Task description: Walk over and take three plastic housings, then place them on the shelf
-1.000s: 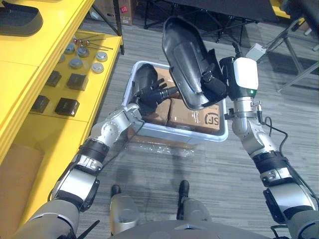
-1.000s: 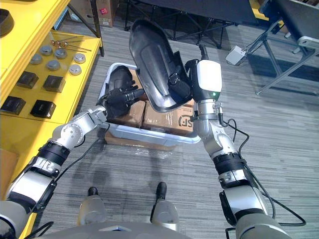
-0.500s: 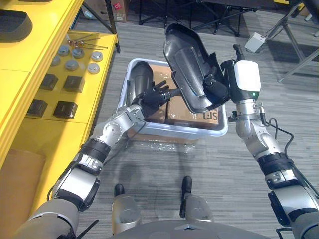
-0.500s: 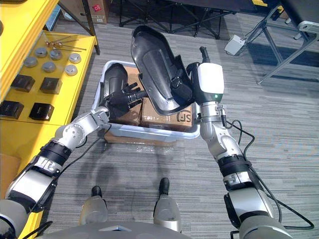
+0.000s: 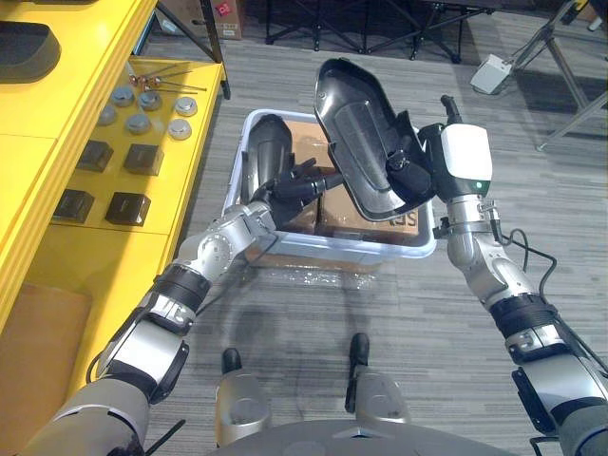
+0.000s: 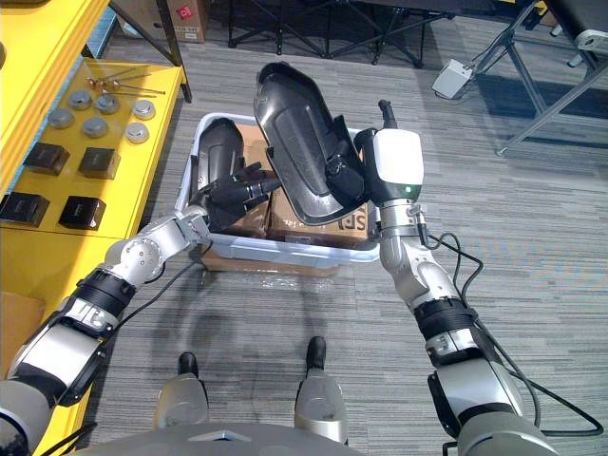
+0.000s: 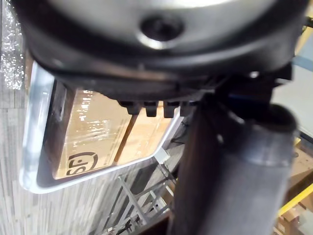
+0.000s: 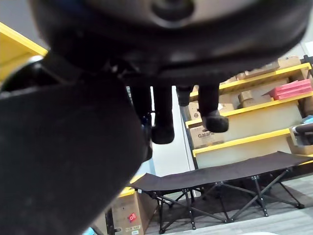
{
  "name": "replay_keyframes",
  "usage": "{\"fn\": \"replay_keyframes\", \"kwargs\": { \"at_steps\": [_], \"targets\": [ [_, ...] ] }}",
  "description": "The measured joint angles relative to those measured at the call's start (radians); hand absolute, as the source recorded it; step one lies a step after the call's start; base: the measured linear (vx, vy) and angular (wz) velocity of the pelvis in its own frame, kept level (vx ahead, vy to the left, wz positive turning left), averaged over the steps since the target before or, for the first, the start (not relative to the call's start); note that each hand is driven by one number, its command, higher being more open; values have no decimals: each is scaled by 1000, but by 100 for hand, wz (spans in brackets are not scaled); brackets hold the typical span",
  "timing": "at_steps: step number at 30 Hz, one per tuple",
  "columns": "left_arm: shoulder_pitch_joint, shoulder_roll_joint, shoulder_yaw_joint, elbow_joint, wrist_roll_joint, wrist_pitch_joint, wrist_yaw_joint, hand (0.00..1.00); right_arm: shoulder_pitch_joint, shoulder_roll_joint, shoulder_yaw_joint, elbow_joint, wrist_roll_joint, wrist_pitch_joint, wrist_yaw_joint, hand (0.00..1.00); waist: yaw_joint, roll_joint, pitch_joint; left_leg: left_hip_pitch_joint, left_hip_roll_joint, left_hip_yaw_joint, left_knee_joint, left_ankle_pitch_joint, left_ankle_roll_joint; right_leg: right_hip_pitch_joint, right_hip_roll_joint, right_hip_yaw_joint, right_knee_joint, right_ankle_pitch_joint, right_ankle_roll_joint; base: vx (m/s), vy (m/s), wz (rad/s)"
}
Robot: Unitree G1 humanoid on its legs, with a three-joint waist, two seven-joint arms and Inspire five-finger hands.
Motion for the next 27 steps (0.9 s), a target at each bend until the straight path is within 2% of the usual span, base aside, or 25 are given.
{"fn": "replay_keyframes", "kwargs": {
  "at_steps": [10,17,19,22,27],
  "targets": [
    [-8,-18,11,0,18,-10,53,100,0,1,-18,0,1,-3,-27,0,-6,0,0,8,0,1,-4,6,0,-3,0,1,16,-2,-3,-6,1,0],
    [-8,-44,49,0,9,-43,61,100,0,9,-54,0,1,-26,-27,0,-8,-2,1,18,0,5,-15,12,-1,-2,0,3,22,-2,-4,-10,2,0],
    [-9,-58,68,0,17,-85,125,100,0,14,-54,0,0,-26,-27,0,-8,-3,1,18,0,5,-15,12,-1,-2,0,3,22,-2,-4,0,0,0],
    [-10,-87,127,0,134,-134,229,100,0,31,-53,0,-2,-26,-27,0,-7,-4,2,19,0,5,-15,13,-1,-2,0,3,25,-2,-4,0,0,0],
    [-45,-90,202,0,300,-161,322,100,16,63,-42,0,-5,-27,-26,0,2,-11,5,20,0,3,-13,13,-1,1,0,2,25,-2,-4,0,0,0]
  ]
}}
